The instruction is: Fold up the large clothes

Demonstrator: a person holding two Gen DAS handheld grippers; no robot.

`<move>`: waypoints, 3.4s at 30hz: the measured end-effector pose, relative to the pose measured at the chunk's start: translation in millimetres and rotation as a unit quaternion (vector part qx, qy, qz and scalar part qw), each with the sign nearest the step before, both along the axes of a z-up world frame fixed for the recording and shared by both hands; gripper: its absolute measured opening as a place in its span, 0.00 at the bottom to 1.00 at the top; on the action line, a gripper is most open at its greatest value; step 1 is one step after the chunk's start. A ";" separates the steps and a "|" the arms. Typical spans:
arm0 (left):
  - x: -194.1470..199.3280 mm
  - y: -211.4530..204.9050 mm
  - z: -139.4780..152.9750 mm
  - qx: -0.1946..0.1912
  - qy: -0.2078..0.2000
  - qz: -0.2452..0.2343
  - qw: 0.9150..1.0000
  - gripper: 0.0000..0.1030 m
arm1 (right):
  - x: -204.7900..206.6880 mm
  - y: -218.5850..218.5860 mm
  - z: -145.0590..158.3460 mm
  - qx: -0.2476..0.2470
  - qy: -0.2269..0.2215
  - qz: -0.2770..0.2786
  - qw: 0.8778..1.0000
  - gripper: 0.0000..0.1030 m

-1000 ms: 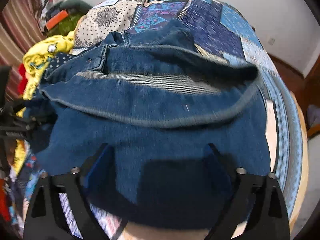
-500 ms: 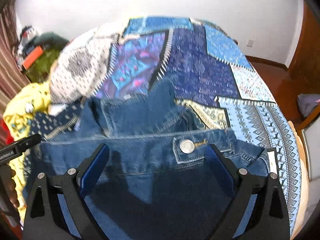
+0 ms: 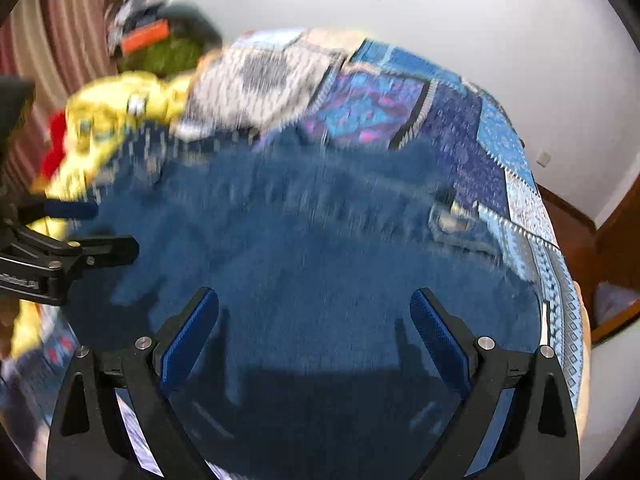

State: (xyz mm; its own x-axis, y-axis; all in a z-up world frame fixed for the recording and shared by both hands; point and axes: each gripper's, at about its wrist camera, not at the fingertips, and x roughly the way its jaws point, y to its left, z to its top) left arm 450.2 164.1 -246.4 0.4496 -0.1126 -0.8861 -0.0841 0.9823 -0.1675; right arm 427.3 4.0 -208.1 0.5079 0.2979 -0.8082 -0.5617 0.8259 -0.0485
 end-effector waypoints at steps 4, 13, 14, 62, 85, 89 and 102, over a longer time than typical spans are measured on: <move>-16.2 -7.0 -26.2 0.019 0.027 -0.005 0.999 0.96 | -7.5 -19.7 -17.9 -0.021 0.019 0.002 1.000 0.93; -52.3 5.2 -26.2 0.063 0.019 0.001 0.998 0.97 | -20.0 -112.3 -22.3 0.034 0.069 -0.089 0.993 0.93; -54.8 8.3 -25.5 0.064 0.019 0.004 0.998 0.97 | -21.3 -120.3 -20.9 0.032 0.070 -0.098 0.992 0.93; -101.9 93.5 -15.1 -0.308 -0.127 0.191 0.923 0.22 | -41.4 -107.5 -4.4 0.097 0.090 -0.085 0.988 0.93; -93.7 5.4 106.1 -0.097 -0.220 0.113 0.964 0.21 | -21.9 18.9 -36.1 0.048 0.107 0.050 0.992 0.98; -72.3 -20.2 121.5 -0.087 -0.229 0.083 0.966 0.21 | -19.4 -28.3 -16.0 0.124 0.123 0.007 0.985 0.98; -6.9 -235.1 77.9 -0.022 -0.172 -0.152 0.973 0.21 | -45.6 -232.3 19.2 0.152 0.052 -0.194 0.968 0.98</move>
